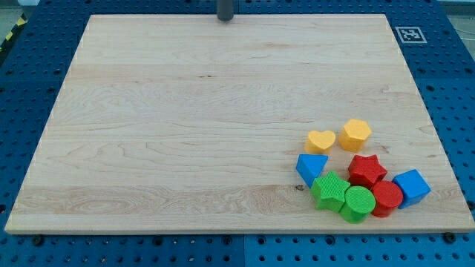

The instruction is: Move your arm to the bottom left corner

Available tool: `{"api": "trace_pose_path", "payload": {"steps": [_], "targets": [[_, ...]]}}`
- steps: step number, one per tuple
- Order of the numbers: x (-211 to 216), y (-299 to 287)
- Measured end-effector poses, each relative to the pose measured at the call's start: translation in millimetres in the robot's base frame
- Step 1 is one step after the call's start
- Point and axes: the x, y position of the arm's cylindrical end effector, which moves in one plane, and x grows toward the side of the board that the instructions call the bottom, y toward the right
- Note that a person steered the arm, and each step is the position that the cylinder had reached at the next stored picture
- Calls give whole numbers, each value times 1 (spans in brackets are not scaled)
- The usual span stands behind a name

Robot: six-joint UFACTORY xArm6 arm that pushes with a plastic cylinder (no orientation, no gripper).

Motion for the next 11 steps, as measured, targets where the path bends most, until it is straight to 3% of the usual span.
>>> {"api": "trace_pose_path", "payload": {"steps": [2,5,7,9,11], "targets": [[0,-27],[15,-179],[115,-148],[180,-152],[183,-227]]}}
